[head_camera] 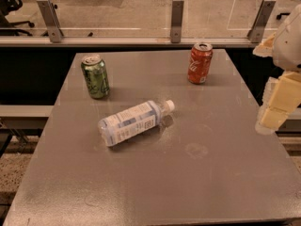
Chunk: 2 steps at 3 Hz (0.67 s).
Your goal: Move blue plastic bottle near green can
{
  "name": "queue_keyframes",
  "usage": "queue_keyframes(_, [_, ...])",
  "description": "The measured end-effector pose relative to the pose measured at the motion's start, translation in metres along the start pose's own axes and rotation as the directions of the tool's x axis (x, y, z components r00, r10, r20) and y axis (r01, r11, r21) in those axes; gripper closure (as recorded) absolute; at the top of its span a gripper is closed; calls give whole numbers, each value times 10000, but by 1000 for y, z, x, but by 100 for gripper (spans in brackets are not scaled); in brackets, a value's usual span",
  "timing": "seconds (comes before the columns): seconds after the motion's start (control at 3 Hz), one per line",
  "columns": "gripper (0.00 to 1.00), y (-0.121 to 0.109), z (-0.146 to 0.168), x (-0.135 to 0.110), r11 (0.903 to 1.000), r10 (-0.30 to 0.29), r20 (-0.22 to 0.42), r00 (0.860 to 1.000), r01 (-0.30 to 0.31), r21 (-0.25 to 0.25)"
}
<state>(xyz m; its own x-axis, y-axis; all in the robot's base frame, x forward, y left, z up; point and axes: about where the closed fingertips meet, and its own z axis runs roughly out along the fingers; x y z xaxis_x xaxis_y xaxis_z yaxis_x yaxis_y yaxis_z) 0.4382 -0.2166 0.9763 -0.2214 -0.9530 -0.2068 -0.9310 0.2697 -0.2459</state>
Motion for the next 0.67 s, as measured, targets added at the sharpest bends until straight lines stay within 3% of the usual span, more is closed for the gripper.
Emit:
queue_keyframes(0.33, [0,0,0,0,10000,0,1,10000,0,2])
queue_keyframes(0.67, [0,-4,2,-17,9988,-494,408,9979,495,-7])
